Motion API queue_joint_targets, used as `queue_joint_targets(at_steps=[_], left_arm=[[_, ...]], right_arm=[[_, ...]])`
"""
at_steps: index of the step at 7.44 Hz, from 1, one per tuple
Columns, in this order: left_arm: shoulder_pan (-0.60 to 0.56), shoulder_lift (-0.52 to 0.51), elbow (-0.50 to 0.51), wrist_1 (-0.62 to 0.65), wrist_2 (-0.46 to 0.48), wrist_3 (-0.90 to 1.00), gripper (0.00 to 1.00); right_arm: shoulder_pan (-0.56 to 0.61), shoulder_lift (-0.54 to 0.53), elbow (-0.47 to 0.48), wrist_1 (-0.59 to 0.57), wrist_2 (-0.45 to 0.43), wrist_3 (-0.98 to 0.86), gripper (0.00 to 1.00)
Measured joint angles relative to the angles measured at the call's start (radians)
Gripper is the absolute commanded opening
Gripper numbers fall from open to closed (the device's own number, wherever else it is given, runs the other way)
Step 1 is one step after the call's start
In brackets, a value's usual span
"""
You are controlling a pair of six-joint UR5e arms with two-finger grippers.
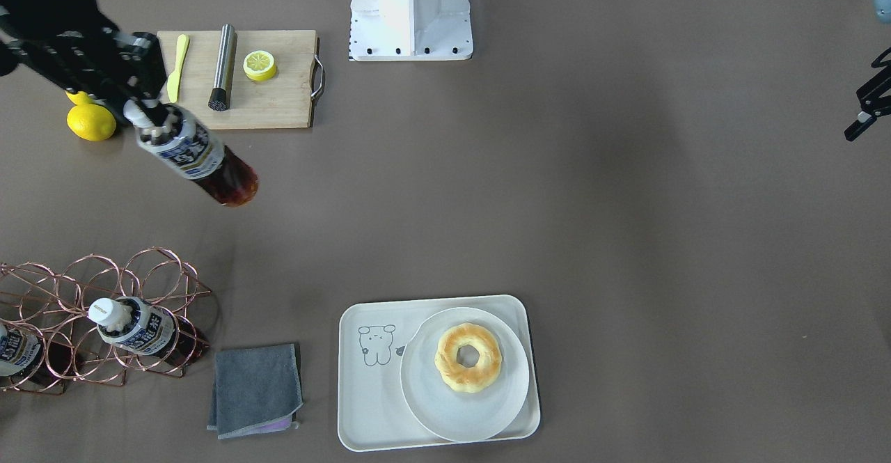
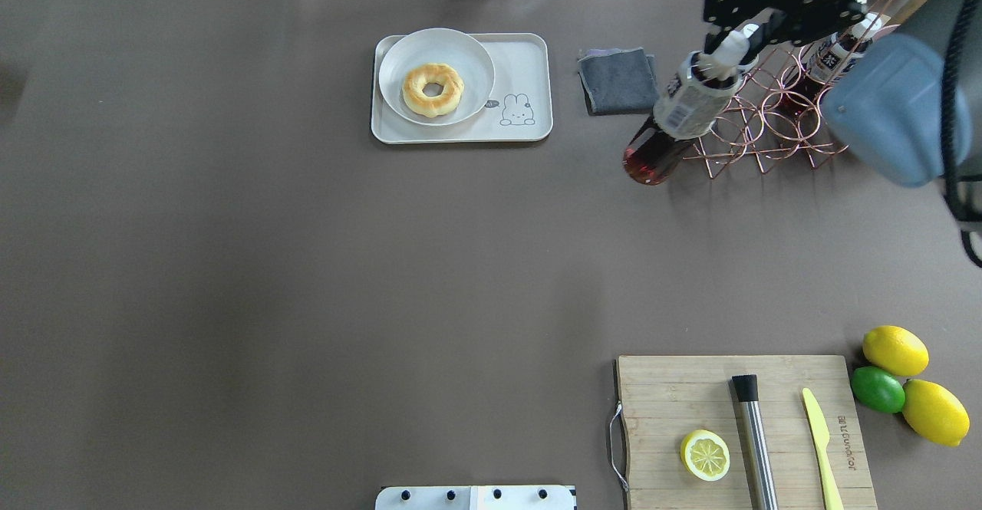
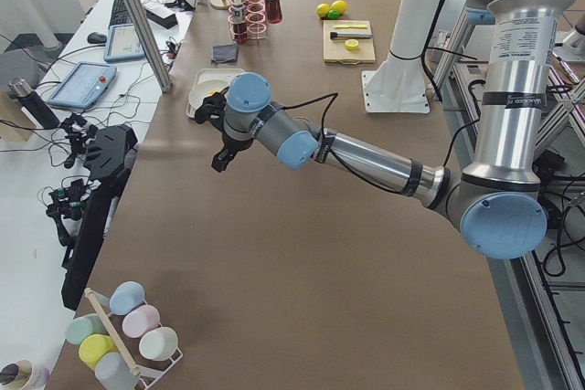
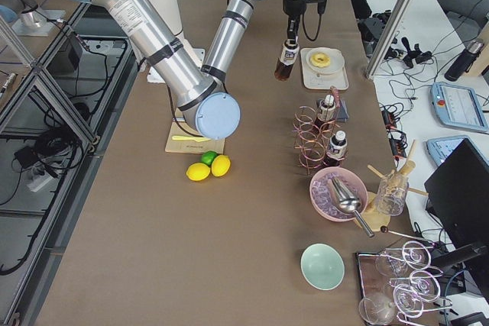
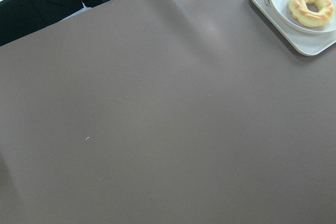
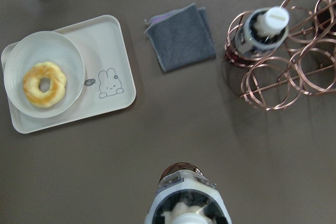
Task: Place tea on tray
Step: 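Lift the tea bottle out of the rack and carry it toward the tray, then lower the tea bottle onto the table beside the tray and release it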
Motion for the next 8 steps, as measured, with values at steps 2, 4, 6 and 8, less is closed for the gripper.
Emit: queue_joint_targets(at_steps=[2, 4, 6, 8], left_arm=[[0.017, -0.004, 0.002, 0.000, 0.008, -0.010, 0.99], [0.026, -0.005, 0.003, -0.001, 0.009, -0.013, 0.99], [0.031, -0.004, 0.002, -0.002, 0.006, -0.037, 0.99], [0.035, -0.004, 0.002, -0.003, 0.003, -0.050, 0.99]], right_arm=[[-0.188, 0.126, -0.056, -0.004, -0.093, 0.261, 0.00], [-0.362, 0.237, -0.160, 0.024, -0.201, 0.481, 0.00], [-0.507, 0.279, -0.265, 0.126, -0.353, 0.620, 0.00], [-0.577, 0.284, -0.330, 0.196, -0.456, 0.667, 0.00]])
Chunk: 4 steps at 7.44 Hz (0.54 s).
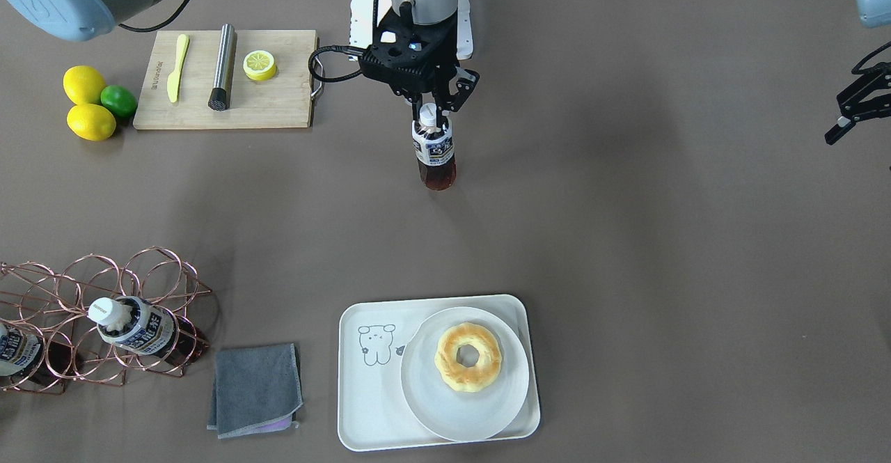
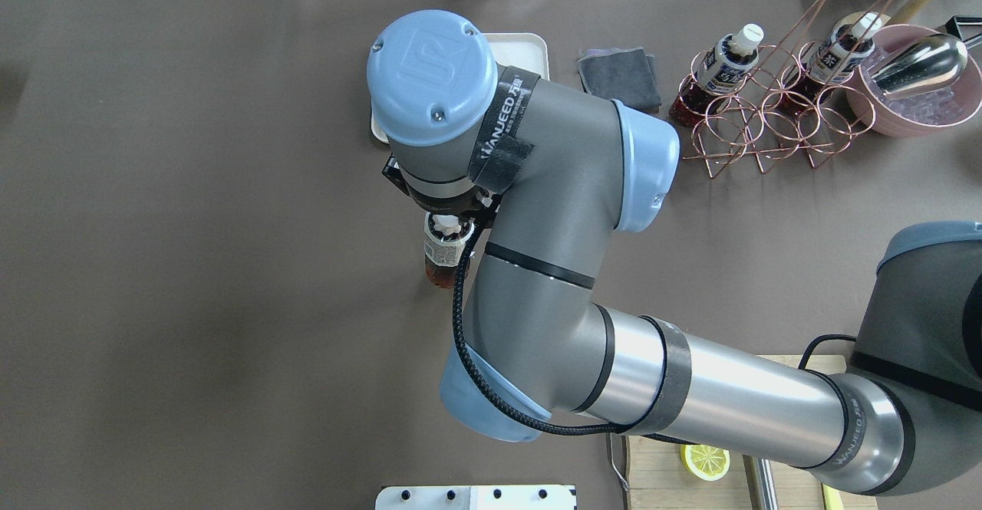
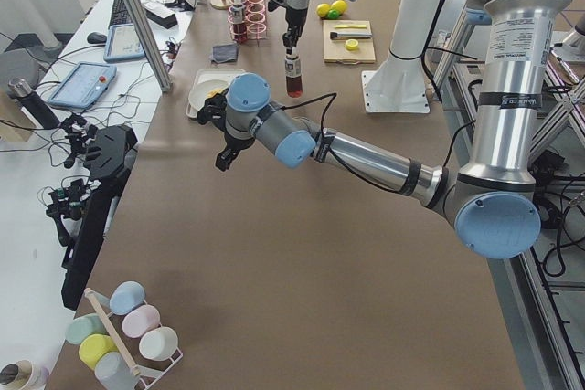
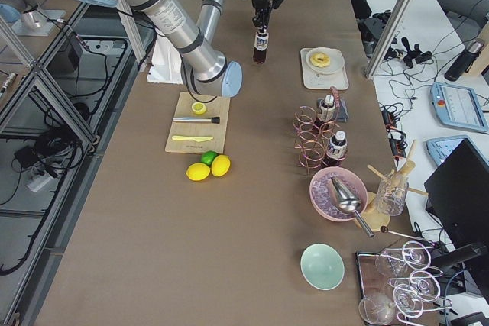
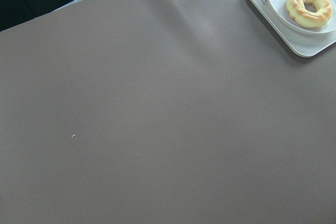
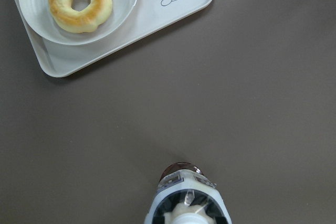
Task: Place tea on tray
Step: 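Lower the tea bottle onto the table beside the tray and release it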
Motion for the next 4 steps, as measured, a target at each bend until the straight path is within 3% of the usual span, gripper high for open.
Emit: queue_joint_targets(at_steps=[3, 4], left_arm=[[0.002, 0.000, 0.001, 0.000, -0.003, -0.005, 0.99], [0.002, -0.001, 0.002, 0.000, -0.003, -0.005, 0.99]], right_arm=[[-0.028, 0.000, -0.019, 0.014, -0.065, 0.008, 0.00], [-0.030, -0.001, -0.024, 0.015, -0.075, 0.007, 0.38]])
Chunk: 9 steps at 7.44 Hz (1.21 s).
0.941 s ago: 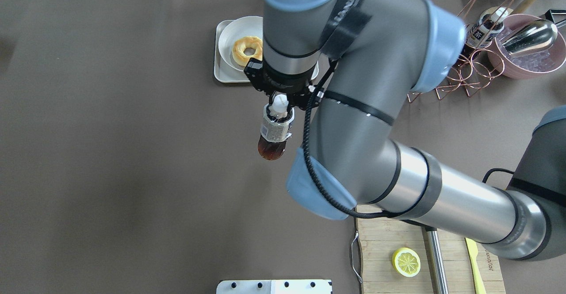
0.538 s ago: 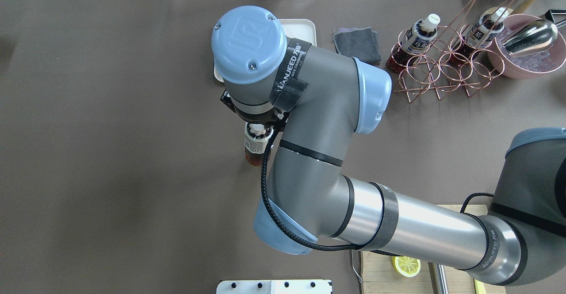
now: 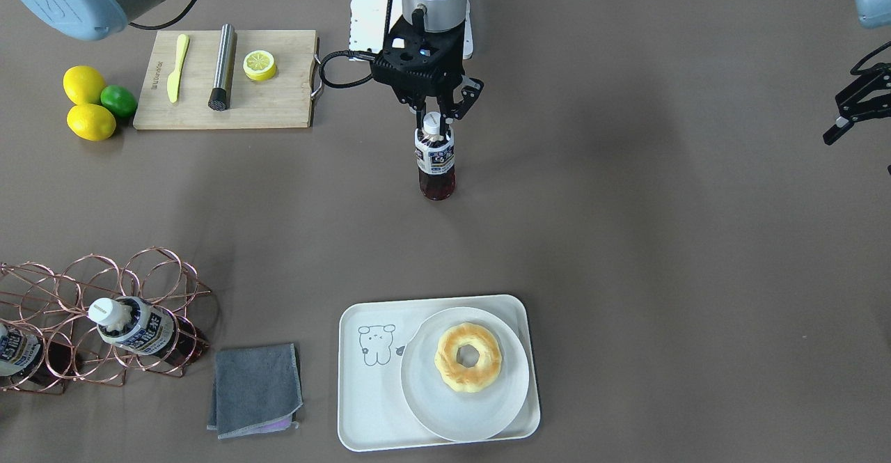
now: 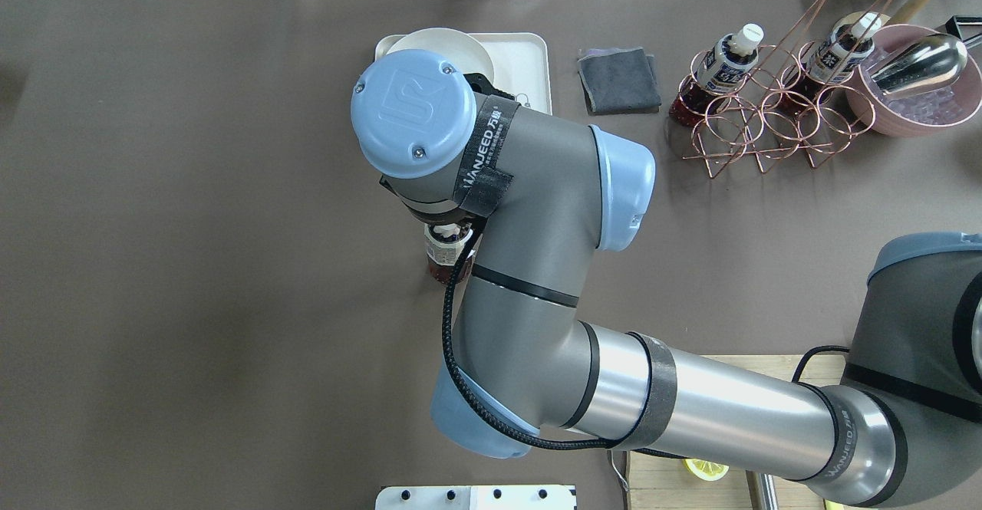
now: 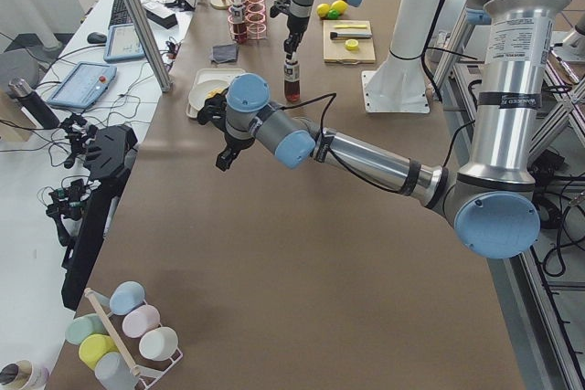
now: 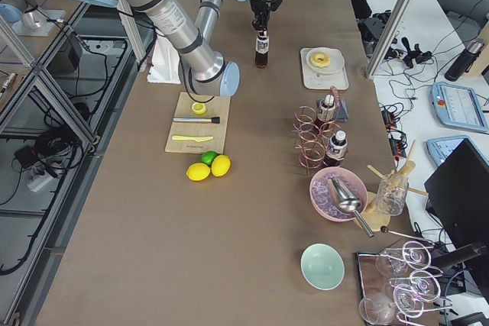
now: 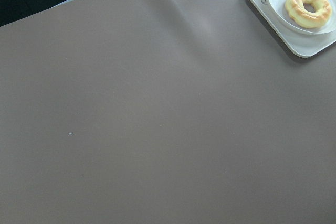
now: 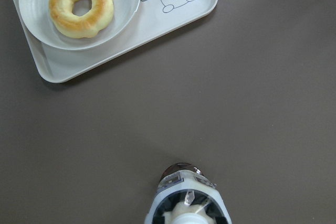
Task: Place tea on tray
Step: 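Lower the tea bottle onto the table beside the tray and release it, then withdraw the right gripper to the rack while the left gripper reaches toward the bottle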
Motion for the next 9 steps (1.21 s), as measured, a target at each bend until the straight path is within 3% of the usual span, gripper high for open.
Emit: queue_joint_targets(at_steps=[1, 6, 7, 9], left_arm=[[0.000, -0.001, 0.001, 0.001, 0.000, 0.000, 0.99], [0.000, -0.014, -0.001, 0.004, 0.000, -0.005, 0.99], [0.003, -0.039, -0.003, 0.004, 0.002, -0.051, 0.99], [0.085, -0.137, -0.018, 0.003, 0.024, -0.247, 0.99]], right_arm=[[-0.001, -0.001, -0.005, 0.001, -0.007, -0.006, 0.99], [0.009, -0.002, 0.009, 0.001, -0.024, -0.045, 1.00], [0.045, -0.013, 0.037, -0.003, 0.002, -0.050, 1.00], [0.161, -0.152, 0.176, -0.007, 0.104, -0.136, 1.00]])
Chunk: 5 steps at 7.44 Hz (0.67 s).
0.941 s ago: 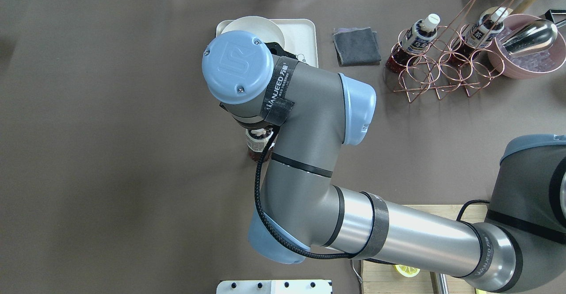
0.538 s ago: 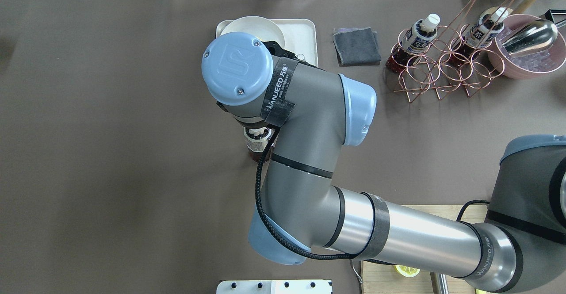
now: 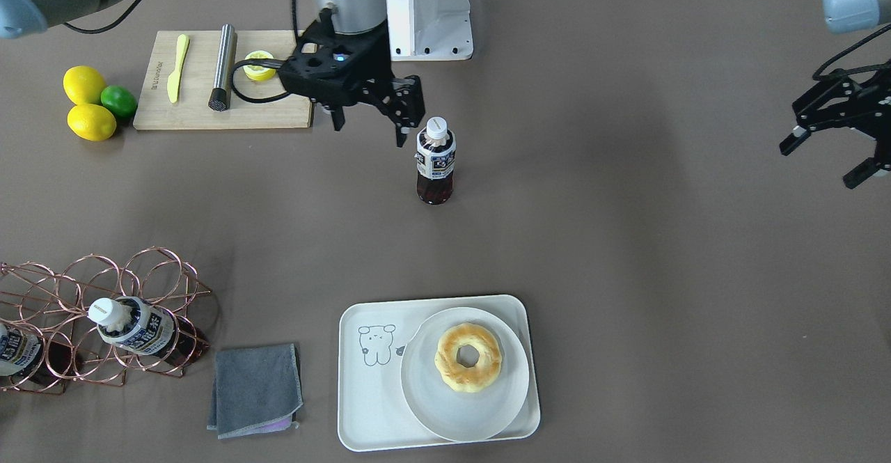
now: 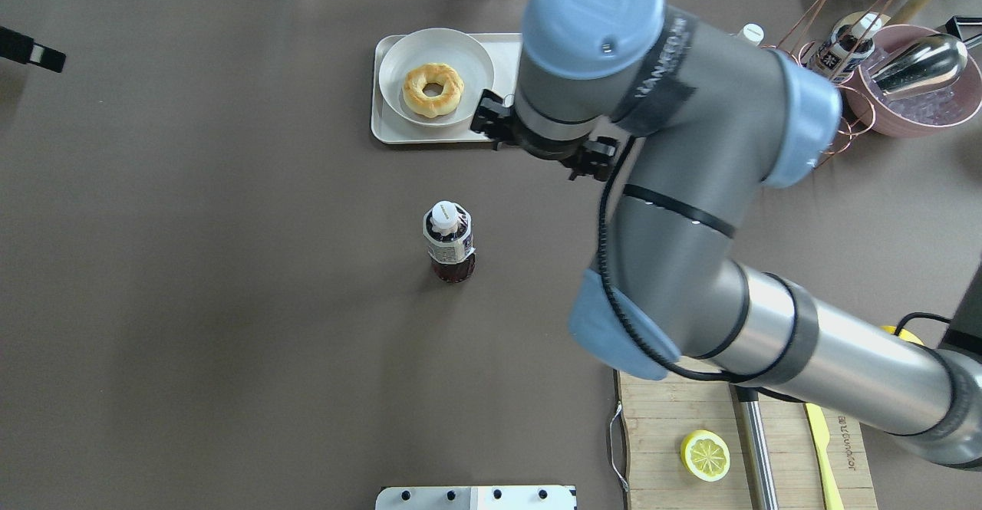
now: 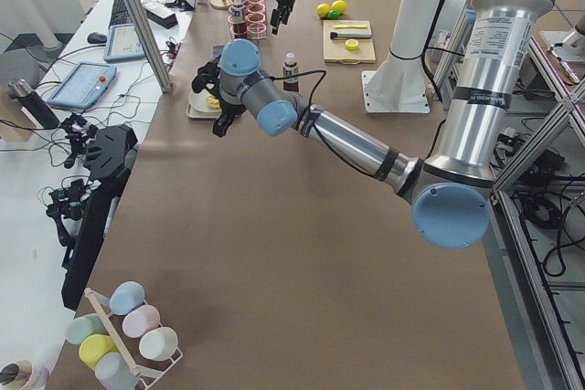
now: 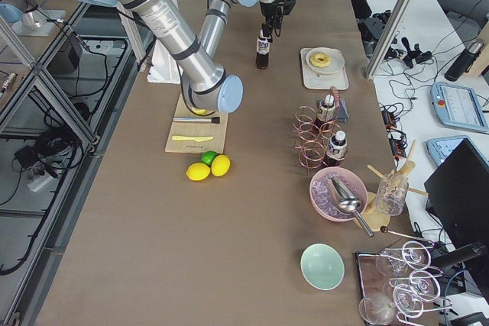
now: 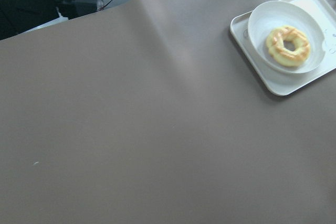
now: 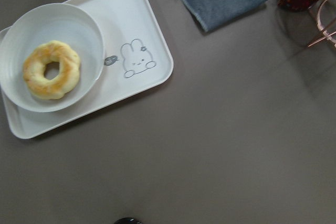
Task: Place tea on tray
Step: 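Withdraw the right gripper to the rack while the left gripper reaches toward the bottle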
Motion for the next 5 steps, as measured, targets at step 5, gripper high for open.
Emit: queue_joint_targets(at_steps=[5], left_arm=[[0.449, -0.254, -0.123, 0.087, 0.348, -0.531, 0.99]], right_arm=[[0.282, -0.527, 0.175, 0.240, 0.184, -0.469, 1.00]])
